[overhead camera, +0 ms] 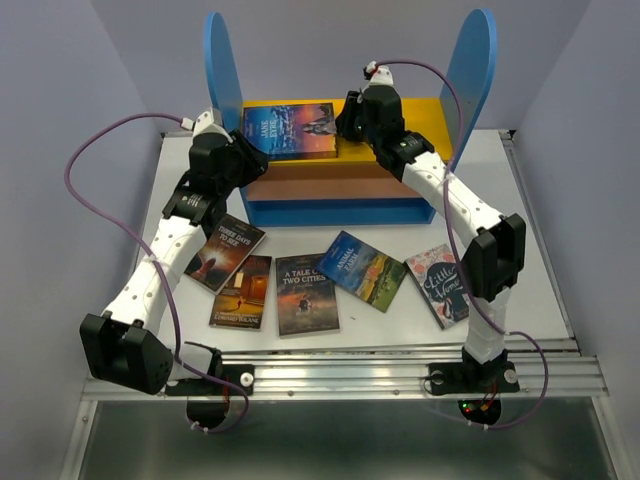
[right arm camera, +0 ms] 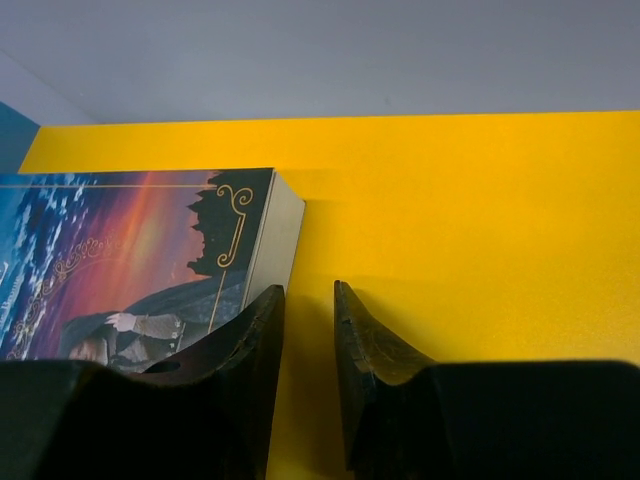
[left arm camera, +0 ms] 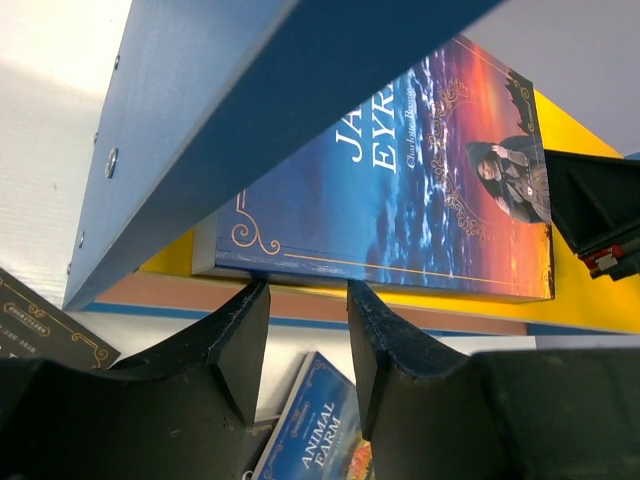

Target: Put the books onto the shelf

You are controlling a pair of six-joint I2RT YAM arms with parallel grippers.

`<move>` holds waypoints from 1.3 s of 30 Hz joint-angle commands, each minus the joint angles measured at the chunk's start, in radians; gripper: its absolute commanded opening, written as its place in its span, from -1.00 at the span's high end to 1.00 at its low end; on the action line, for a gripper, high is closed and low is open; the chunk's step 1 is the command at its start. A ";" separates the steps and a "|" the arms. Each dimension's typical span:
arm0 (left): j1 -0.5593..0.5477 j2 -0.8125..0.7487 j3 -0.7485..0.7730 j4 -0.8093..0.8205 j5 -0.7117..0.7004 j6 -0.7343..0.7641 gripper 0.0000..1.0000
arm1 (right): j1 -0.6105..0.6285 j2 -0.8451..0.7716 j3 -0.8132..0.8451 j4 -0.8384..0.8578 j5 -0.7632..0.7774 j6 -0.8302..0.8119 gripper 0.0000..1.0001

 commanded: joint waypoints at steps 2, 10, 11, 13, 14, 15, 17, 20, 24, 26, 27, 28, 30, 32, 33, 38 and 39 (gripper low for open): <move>-0.004 -0.006 0.052 0.035 -0.058 0.007 0.05 | 0.016 -0.028 -0.040 -0.054 -0.087 0.017 0.38; -0.004 0.020 0.078 0.044 -0.065 -0.002 0.13 | 0.046 -0.012 -0.030 -0.045 -0.150 -0.005 0.41; -0.004 0.024 0.081 0.041 -0.072 -0.005 0.14 | 0.046 -0.011 -0.029 -0.043 -0.150 -0.005 0.43; -0.004 0.029 0.087 0.038 -0.082 -0.007 0.14 | 0.046 -0.011 -0.030 -0.045 -0.150 -0.002 0.42; -0.004 0.029 0.090 0.036 -0.091 -0.005 0.14 | 0.046 -0.009 -0.029 -0.043 -0.151 -0.003 0.42; -0.004 0.030 0.092 0.038 -0.096 -0.005 0.14 | 0.046 -0.009 -0.029 -0.043 -0.150 -0.005 0.43; -0.004 0.040 0.108 0.032 -0.099 0.001 0.14 | 0.046 -0.006 -0.027 -0.045 -0.151 -0.006 0.43; -0.004 0.047 0.124 0.024 -0.093 0.001 0.16 | 0.046 -0.002 -0.023 -0.045 -0.150 -0.011 0.42; -0.004 0.038 0.115 0.024 -0.085 -0.004 0.15 | 0.056 0.009 -0.007 -0.036 -0.191 -0.038 0.41; -0.004 0.029 0.107 0.025 -0.085 -0.002 0.15 | 0.056 0.017 0.000 -0.036 -0.179 -0.040 0.40; -0.004 0.024 0.107 0.025 -0.082 0.000 0.15 | 0.056 0.017 0.002 -0.036 -0.167 -0.037 0.39; -0.002 0.021 0.105 0.024 -0.078 0.001 0.14 | 0.056 0.015 0.002 -0.036 -0.150 -0.032 0.39; -0.004 0.011 0.107 0.022 -0.056 0.009 0.09 | 0.056 -0.001 0.000 -0.036 -0.064 -0.031 0.33; -0.004 -0.006 0.110 0.016 -0.030 0.019 0.00 | 0.056 -0.017 0.003 -0.036 0.039 -0.032 0.16; -0.005 -0.014 0.110 0.015 -0.020 0.024 -0.07 | 0.056 -0.028 0.006 -0.037 0.074 -0.037 0.13; -0.040 -0.117 0.069 0.009 0.046 0.055 -0.70 | 0.056 -0.133 -0.019 -0.036 0.310 -0.069 -0.61; -0.050 -0.134 0.053 0.007 0.054 0.071 -0.81 | 0.056 -0.156 -0.036 -0.037 0.335 -0.071 -0.88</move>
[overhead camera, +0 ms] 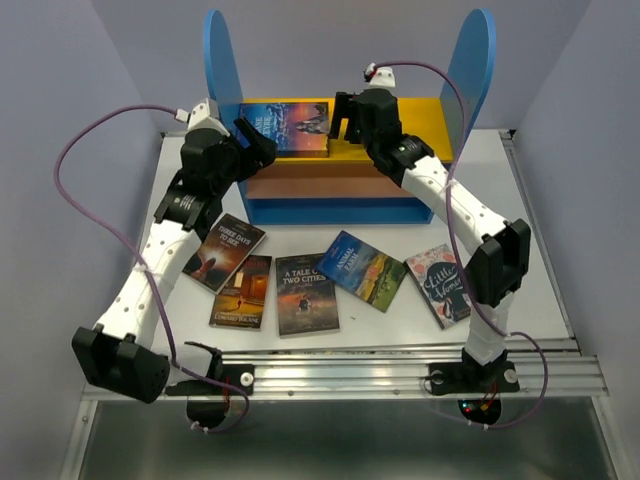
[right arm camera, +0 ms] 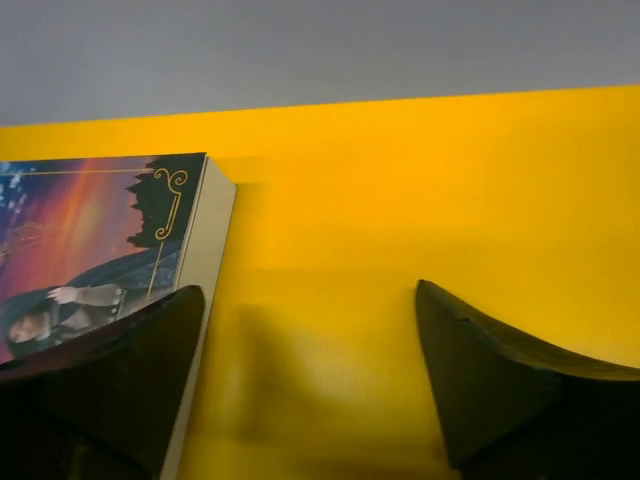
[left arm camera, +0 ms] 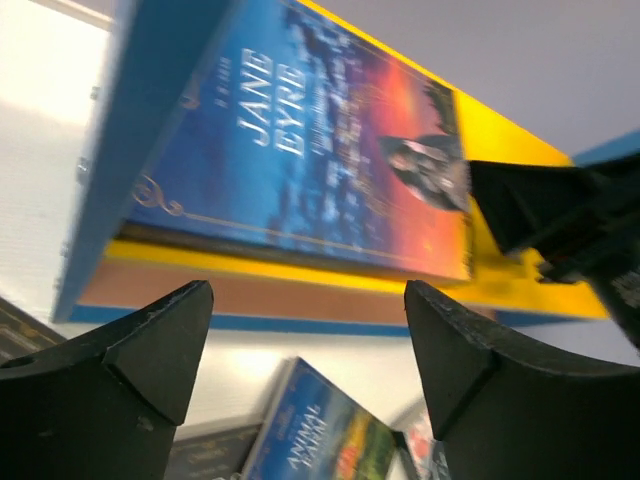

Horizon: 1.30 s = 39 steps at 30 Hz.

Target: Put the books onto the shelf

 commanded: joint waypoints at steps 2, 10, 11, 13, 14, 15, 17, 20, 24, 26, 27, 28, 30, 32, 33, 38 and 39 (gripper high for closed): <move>-0.050 -0.169 -0.069 0.037 0.099 0.073 -0.98 | 0.013 -0.168 -0.069 -0.013 0.213 -0.016 -1.00; -0.096 -0.388 -0.352 -0.029 0.171 0.059 -0.98 | 0.013 -0.654 -0.605 -0.001 0.136 0.146 -1.00; -0.098 -0.422 -0.410 -0.029 0.182 0.045 -0.98 | 0.013 -0.702 -0.723 -0.005 0.104 0.163 -1.00; -0.110 -0.453 -0.487 -0.022 0.211 0.021 -0.98 | 0.013 -0.824 -0.866 -0.022 0.016 0.192 -1.00; -0.118 -0.460 -0.512 0.003 0.237 -0.001 -0.98 | 0.013 -0.857 -0.901 -0.038 -0.011 0.217 -1.00; -0.128 -0.462 -0.536 0.018 0.245 -0.013 -0.98 | 0.013 -0.881 -0.931 -0.057 -0.034 0.217 -1.00; -0.170 -0.461 -0.593 0.075 0.259 -0.040 -0.98 | 0.013 -0.927 -1.006 -0.109 -0.109 0.228 -1.00; -0.243 -0.427 -0.649 0.156 0.254 -0.087 -0.98 | 0.013 -0.931 -1.078 -0.151 -0.160 0.229 -1.00; -0.338 -0.358 -0.684 0.261 0.213 -0.146 -0.98 | 0.013 -0.889 -1.129 -0.118 -0.175 0.202 -1.00; -0.392 -0.301 -0.689 0.336 0.189 -0.177 -0.98 | 0.013 -0.836 -1.147 -0.067 -0.122 0.180 -1.00; -0.407 -0.278 -0.681 0.353 0.179 -0.182 -0.98 | 0.013 -0.810 -1.149 -0.049 -0.108 0.171 -1.00; -0.426 -0.252 -0.672 0.359 0.156 -0.186 -0.98 | 0.013 -0.784 -1.147 -0.030 -0.091 0.179 -1.00; -0.473 -0.180 -0.646 0.376 0.084 -0.263 -0.98 | 0.013 -0.725 -1.143 0.030 -0.037 0.192 -1.00; -0.501 -0.104 -0.621 0.377 0.066 -0.319 -0.98 | 0.013 -0.641 -1.121 0.060 0.021 0.234 -1.00; -0.524 -0.080 -0.613 0.374 0.043 -0.333 -0.98 | 0.013 -0.616 -1.111 0.067 0.032 0.243 -1.00; -0.619 0.032 -0.583 0.365 -0.058 -0.450 -0.98 | 0.013 -0.510 -1.064 0.094 0.042 0.263 -1.00; -0.634 0.042 -0.577 0.351 -0.095 -0.493 -0.98 | 0.013 -0.501 -1.063 0.099 0.046 0.262 -1.00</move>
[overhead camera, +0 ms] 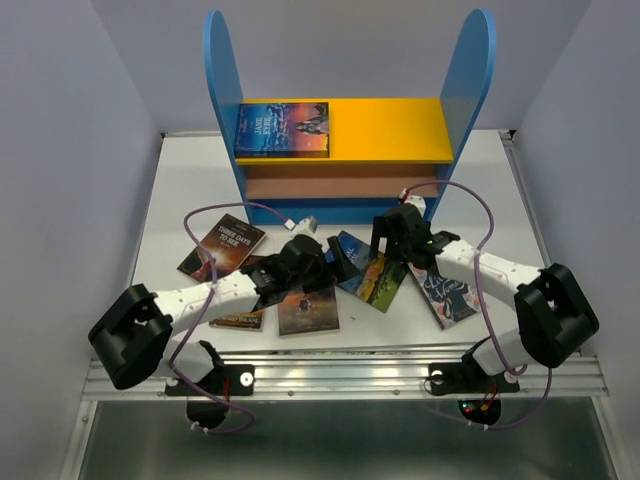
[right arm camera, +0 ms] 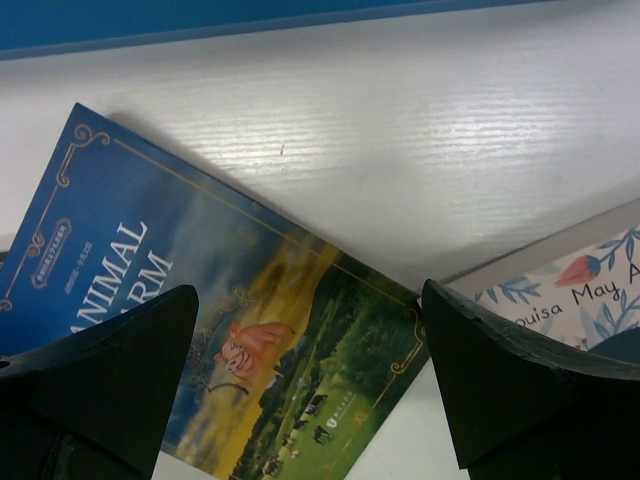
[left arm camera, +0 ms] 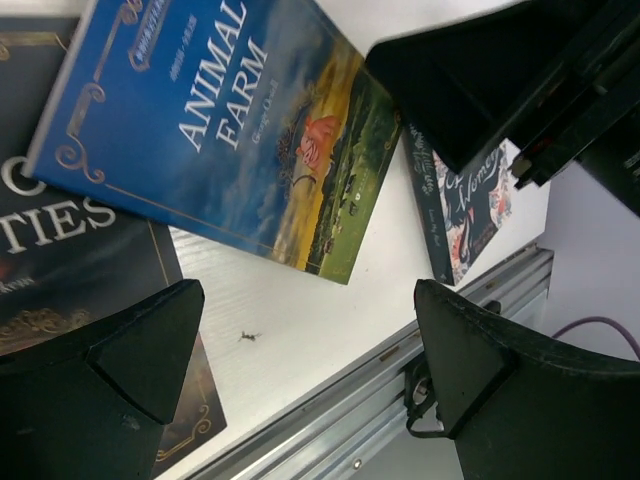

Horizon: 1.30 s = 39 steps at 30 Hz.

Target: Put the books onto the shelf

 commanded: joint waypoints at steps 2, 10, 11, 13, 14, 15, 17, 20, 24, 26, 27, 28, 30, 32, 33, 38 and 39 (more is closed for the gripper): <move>-0.105 0.055 0.063 0.019 -0.172 -0.183 -0.98 | 0.003 0.030 0.061 0.101 0.057 0.030 -1.00; -0.180 0.151 0.084 -0.028 -0.267 -0.371 -0.91 | -0.066 0.044 0.093 0.103 0.052 0.092 -1.00; -0.182 0.174 0.093 -0.038 -0.266 -0.380 -0.90 | -0.076 0.045 0.101 0.101 0.049 0.094 -1.00; -0.182 0.193 0.112 -0.071 -0.274 -0.403 -0.89 | -0.090 0.059 0.123 0.100 0.028 0.089 -1.00; -0.180 0.201 0.118 -0.076 -0.286 -0.406 -0.88 | -0.099 0.065 0.129 0.101 -0.001 0.088 -1.00; -0.182 0.202 0.120 -0.084 -0.292 -0.414 -0.88 | -0.099 0.077 0.132 0.100 -0.014 0.088 -1.00; -0.182 0.204 0.117 -0.093 -0.318 -0.428 -0.87 | -0.099 0.090 0.140 0.100 -0.054 0.088 -1.00; -0.182 0.219 0.116 -0.105 -0.339 -0.452 -0.86 | -0.099 0.111 0.141 0.106 -0.106 0.088 -1.00; -0.182 0.268 0.155 -0.125 -0.355 -0.435 -0.86 | -0.099 0.131 0.132 0.110 -0.126 0.086 -1.00; -0.182 0.308 0.172 -0.130 -0.361 -0.425 -0.85 | -0.099 0.133 0.124 0.115 -0.129 0.097 -0.99; -0.177 0.319 0.187 -0.133 -0.355 -0.421 -0.83 | -0.099 0.136 0.117 0.118 -0.140 0.100 -0.99; -0.176 0.329 0.192 -0.136 -0.353 -0.417 -0.83 | -0.099 0.137 0.114 0.123 -0.144 0.103 -0.99; -0.173 0.340 0.198 -0.136 -0.353 -0.421 -0.83 | -0.099 0.156 0.110 0.126 -0.163 0.106 -1.00; -0.173 0.343 0.195 -0.133 -0.362 -0.428 -0.80 | -0.099 0.171 0.114 0.124 -0.176 0.112 -1.00; -0.173 0.343 0.196 -0.131 -0.376 -0.429 -0.79 | -0.099 0.177 0.115 0.124 -0.190 0.114 -0.99; -0.165 0.363 0.209 -0.125 -0.390 -0.420 -0.75 | -0.099 0.199 0.107 0.126 -0.230 0.137 -0.98; -0.162 0.368 0.210 -0.116 -0.389 -0.411 -0.74 | -0.099 0.202 0.101 0.124 -0.235 0.138 -0.98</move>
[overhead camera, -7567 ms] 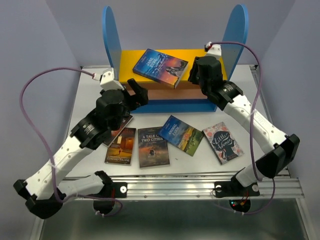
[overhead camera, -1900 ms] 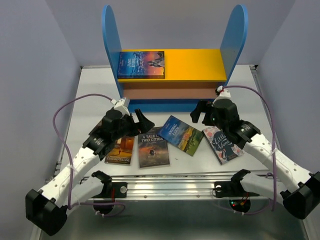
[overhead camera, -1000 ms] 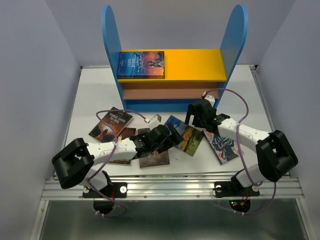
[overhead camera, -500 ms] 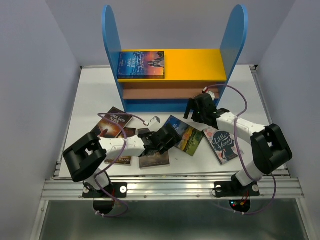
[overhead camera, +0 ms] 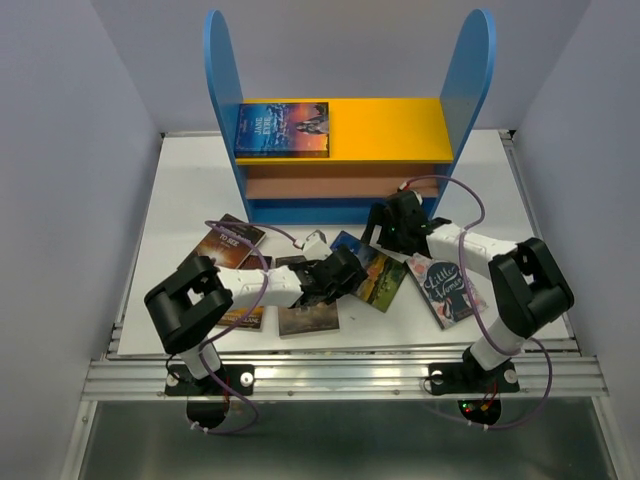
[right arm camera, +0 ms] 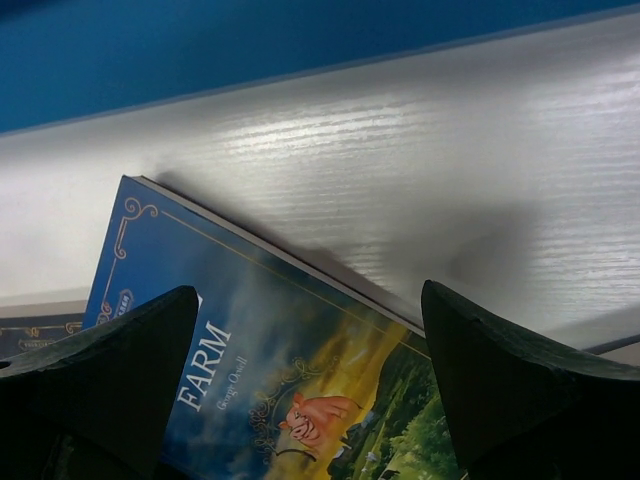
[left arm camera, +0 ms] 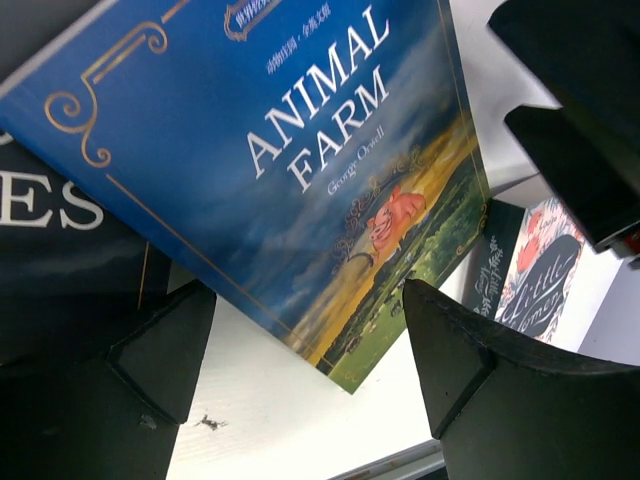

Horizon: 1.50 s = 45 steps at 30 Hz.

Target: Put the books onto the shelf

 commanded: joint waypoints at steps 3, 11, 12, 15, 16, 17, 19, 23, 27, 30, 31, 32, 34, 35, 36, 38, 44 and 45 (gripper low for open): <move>0.031 0.027 0.023 0.029 -0.033 0.036 -0.74 | 0.000 0.019 -0.013 0.033 -0.054 0.034 -0.98; 0.046 0.013 -0.008 0.100 -0.057 0.057 -0.71 | 0.000 0.033 -0.050 0.040 -0.182 0.059 -0.97; 0.045 0.015 -0.006 0.104 -0.061 0.060 -0.71 | 0.000 0.033 -0.053 0.041 -0.191 0.062 -0.97; 0.048 0.024 0.000 0.121 -0.065 0.076 -0.71 | 0.000 0.036 -0.064 0.050 -0.232 0.067 -0.98; 0.049 0.026 -0.002 0.129 -0.067 0.080 -0.71 | 0.000 0.039 -0.064 0.050 -0.246 0.068 -0.97; 0.048 0.027 -0.002 0.133 -0.068 0.080 -0.71 | 0.000 0.042 -0.067 0.056 -0.258 0.070 -0.97; 0.051 0.024 -0.013 0.169 -0.070 0.094 -0.69 | 0.000 0.044 -0.072 0.056 -0.280 0.071 -0.97; 0.051 0.010 -0.039 0.233 -0.073 0.105 -0.34 | 0.000 0.035 -0.078 0.059 -0.326 0.073 -0.97; 0.051 -0.011 -0.074 0.306 -0.067 0.109 0.01 | 0.000 0.027 -0.093 0.061 -0.357 0.076 -0.97; 0.049 -0.019 -0.080 0.344 -0.059 0.131 0.12 | 0.000 0.024 -0.105 0.067 -0.366 0.080 -0.97; 0.051 -0.017 -0.072 0.347 -0.056 0.132 0.17 | 0.000 0.022 -0.111 0.067 -0.367 0.083 -0.97; 0.051 -0.013 -0.068 0.348 -0.051 0.140 0.18 | 0.000 0.021 -0.114 0.069 -0.367 0.085 -0.97; 0.049 -0.011 -0.069 0.373 -0.035 0.146 0.32 | 0.000 0.019 -0.119 0.069 -0.372 0.087 -0.97; 0.051 -0.016 -0.071 0.383 -0.028 0.149 0.35 | 0.000 0.015 -0.124 0.070 -0.372 0.088 -0.97; 0.049 -0.020 -0.078 0.399 -0.024 0.152 0.50 | 0.000 0.013 -0.127 0.070 -0.373 0.088 -0.97; 0.048 -0.043 -0.088 0.417 -0.022 0.154 0.85 | 0.000 0.010 -0.136 0.070 -0.374 0.091 -0.97; 0.025 -0.120 -0.106 0.426 -0.057 0.189 1.00 | 0.000 -0.031 -0.131 0.069 -0.366 0.058 -1.00; 0.022 -0.131 -0.114 0.428 -0.062 0.195 1.00 | 0.000 -0.047 -0.128 0.067 -0.363 0.048 -1.00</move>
